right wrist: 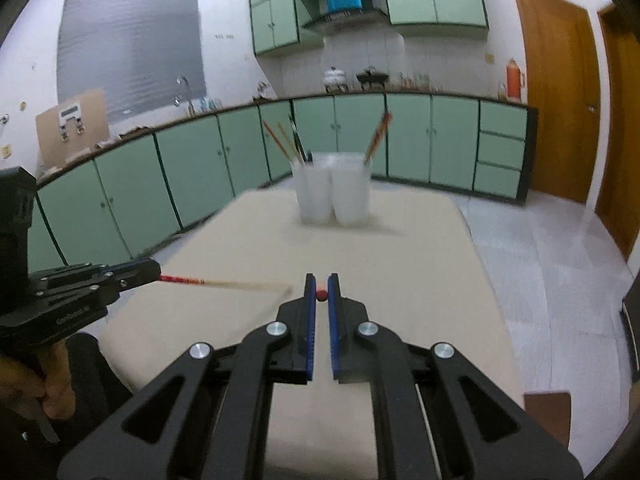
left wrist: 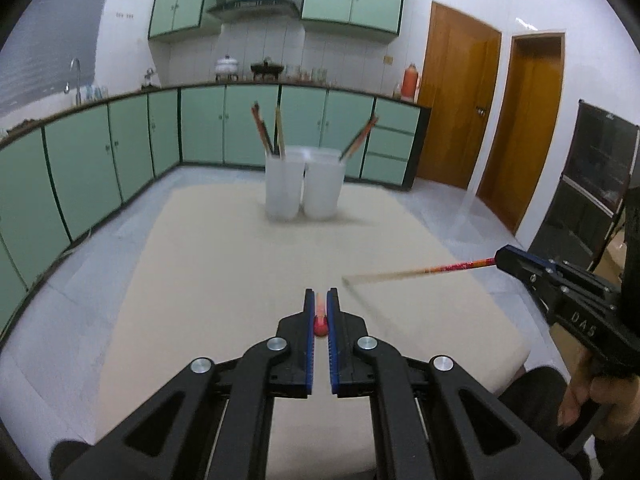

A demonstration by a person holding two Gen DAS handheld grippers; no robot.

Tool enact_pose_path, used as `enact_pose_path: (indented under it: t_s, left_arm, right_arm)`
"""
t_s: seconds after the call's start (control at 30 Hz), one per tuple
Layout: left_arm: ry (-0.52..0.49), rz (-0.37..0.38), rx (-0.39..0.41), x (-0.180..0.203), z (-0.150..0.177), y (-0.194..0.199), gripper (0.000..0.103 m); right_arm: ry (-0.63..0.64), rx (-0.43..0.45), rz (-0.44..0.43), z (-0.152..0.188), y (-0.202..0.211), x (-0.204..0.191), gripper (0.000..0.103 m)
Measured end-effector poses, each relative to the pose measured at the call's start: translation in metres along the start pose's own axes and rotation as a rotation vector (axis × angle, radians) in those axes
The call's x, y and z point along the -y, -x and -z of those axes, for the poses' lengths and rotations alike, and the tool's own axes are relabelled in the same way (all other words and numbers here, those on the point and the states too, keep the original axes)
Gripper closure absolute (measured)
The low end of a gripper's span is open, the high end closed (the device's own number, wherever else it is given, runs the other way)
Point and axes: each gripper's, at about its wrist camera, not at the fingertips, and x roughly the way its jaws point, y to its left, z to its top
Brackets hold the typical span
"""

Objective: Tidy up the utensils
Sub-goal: 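Lift both red-striped chopsticks and carry them over the white holder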

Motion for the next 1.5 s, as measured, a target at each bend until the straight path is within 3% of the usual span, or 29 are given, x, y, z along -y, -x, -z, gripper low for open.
enact_pose_path:
  t_s: [0.17,0.27,0.57,0.8,1.07,1.5]
  left_arm:
    - [-0.012,0.02,0.018,-0.007,-0.03,0.01,0.097]
    - [-0.029,0.017,0.014,-0.01,-0.041,0.007,0.097]
    - [-0.017,0.077,-0.085,-0.026,-0.079,-0.018,0.097]
    - [-0.039,0.093,-0.113,-0.032,-0.113,-0.026,0.097]
    - [-0.065,0.092,-0.1,-0.03,-0.155,-0.027,0.097]
    - [-0.06,0.067,-0.081,-0.035,-0.244,-0.064,0.097]
  right_arm:
    - [0.05,0.0,-0.026,-0.039,0.002,-0.004,0.098]
    - [0.067,-0.046,-0.051,-0.058,-0.01,-0.005,0.098]
    - [0.11,-0.161,-0.085,-0.101,-0.052,-0.002,0.098]
    - [0.132,-0.224,-0.102,-0.132,-0.068,0.002,0.098]
    - [0.167,-0.239,-0.093,-0.175,-0.072,0.0,0.098]
    - [0.099,-0.195,-0.055,-0.264,-0.098,0.023,0.098]
